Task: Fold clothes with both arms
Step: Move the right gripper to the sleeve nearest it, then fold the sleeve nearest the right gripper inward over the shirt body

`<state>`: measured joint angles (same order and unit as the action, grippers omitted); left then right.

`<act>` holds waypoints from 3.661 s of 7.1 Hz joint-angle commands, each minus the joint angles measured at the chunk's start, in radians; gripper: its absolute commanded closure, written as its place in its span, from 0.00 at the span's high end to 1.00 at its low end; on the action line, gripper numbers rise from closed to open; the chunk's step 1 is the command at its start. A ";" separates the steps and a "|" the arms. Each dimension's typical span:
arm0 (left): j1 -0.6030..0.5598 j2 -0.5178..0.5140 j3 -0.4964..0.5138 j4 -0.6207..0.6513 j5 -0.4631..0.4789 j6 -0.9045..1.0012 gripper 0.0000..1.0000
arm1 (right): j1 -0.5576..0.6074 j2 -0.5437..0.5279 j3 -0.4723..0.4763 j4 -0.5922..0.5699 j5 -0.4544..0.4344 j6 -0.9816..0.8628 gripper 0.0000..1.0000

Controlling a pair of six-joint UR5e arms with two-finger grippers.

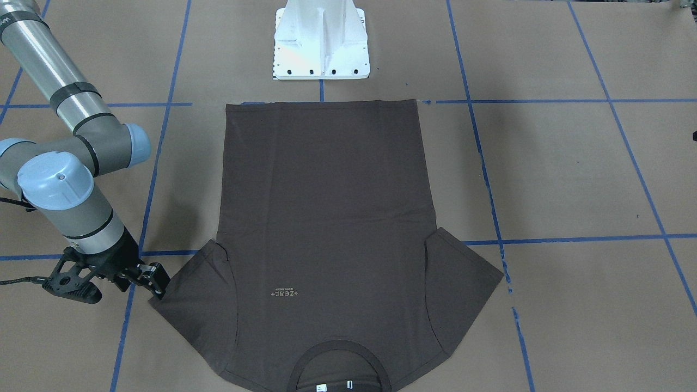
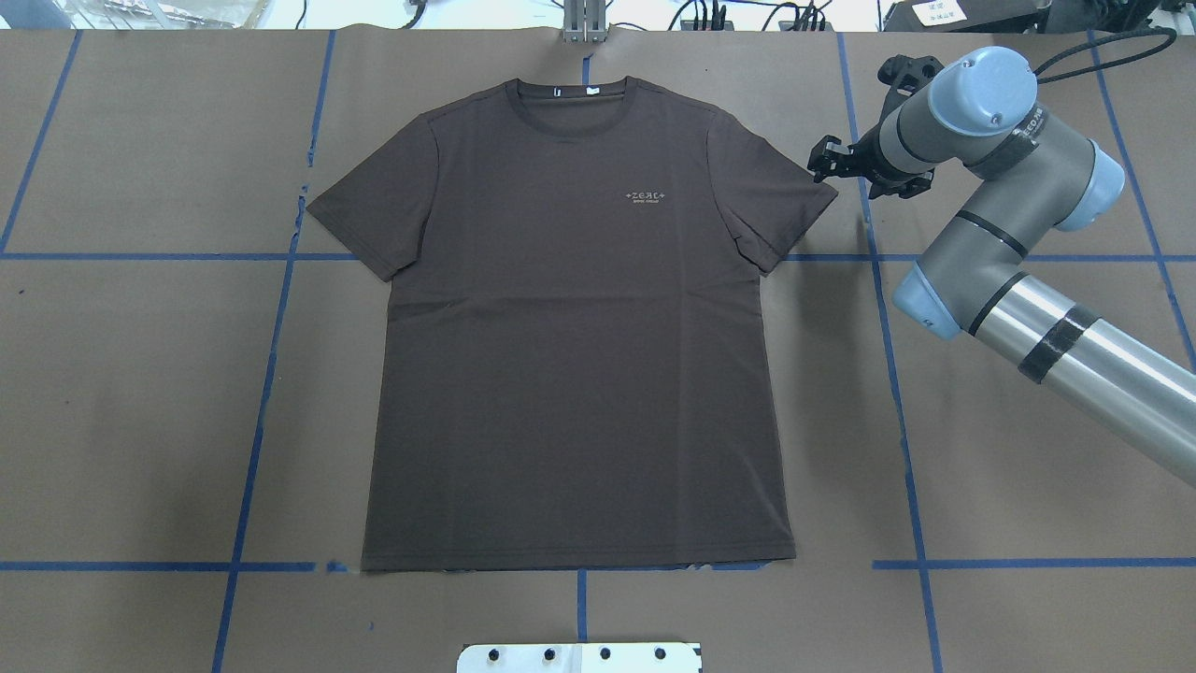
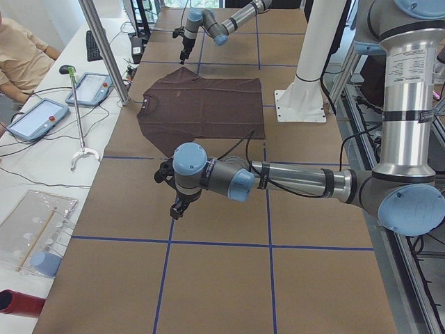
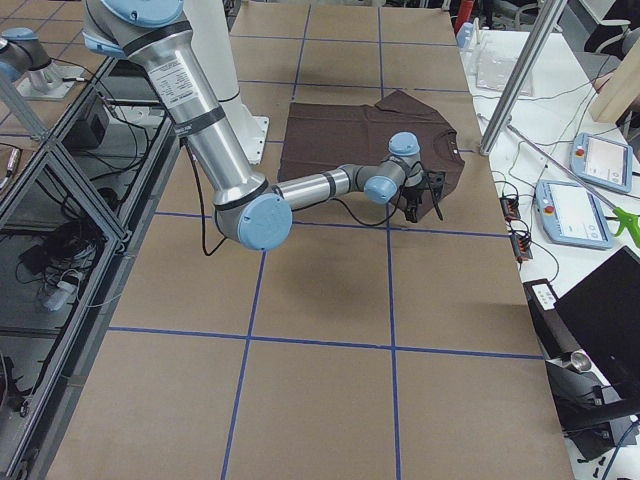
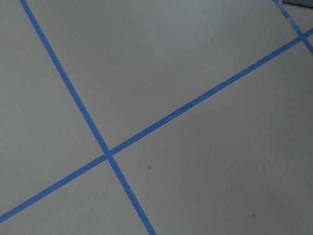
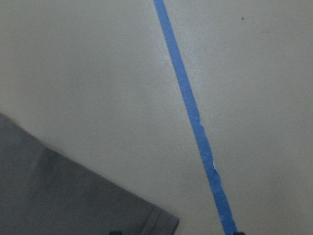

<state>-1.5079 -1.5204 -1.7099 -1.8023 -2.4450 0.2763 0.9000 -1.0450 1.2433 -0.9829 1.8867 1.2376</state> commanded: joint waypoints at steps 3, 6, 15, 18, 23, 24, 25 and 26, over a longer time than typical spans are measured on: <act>0.000 0.002 0.003 -0.002 -0.011 0.001 1.00 | -0.032 0.006 -0.018 0.000 -0.041 0.003 0.59; 0.000 0.003 0.006 -0.002 -0.011 0.003 1.00 | -0.032 0.009 -0.035 0.000 -0.043 0.002 0.55; -0.002 0.003 -0.007 -0.002 -0.012 0.003 1.00 | -0.027 0.048 -0.085 0.000 -0.040 0.013 0.00; -0.002 0.003 -0.022 -0.002 -0.014 0.000 1.00 | -0.007 0.068 -0.033 -0.007 0.018 0.016 0.00; -0.002 0.003 -0.034 -0.002 -0.014 0.000 1.00 | -0.105 0.221 -0.080 -0.013 -0.018 0.201 0.00; -0.002 0.003 -0.034 -0.002 -0.014 -0.002 1.00 | -0.124 0.291 -0.167 -0.010 -0.070 0.213 0.00; -0.002 0.003 -0.036 -0.002 -0.014 0.000 1.00 | -0.125 0.342 -0.229 -0.008 -0.073 0.212 0.00; -0.002 0.003 -0.040 -0.002 -0.014 0.000 1.00 | -0.128 0.392 -0.289 -0.007 -0.089 0.212 0.00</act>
<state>-1.5095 -1.5171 -1.7464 -1.8040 -2.4589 0.2757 0.7781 -0.7188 1.0326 -0.9916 1.8181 1.4456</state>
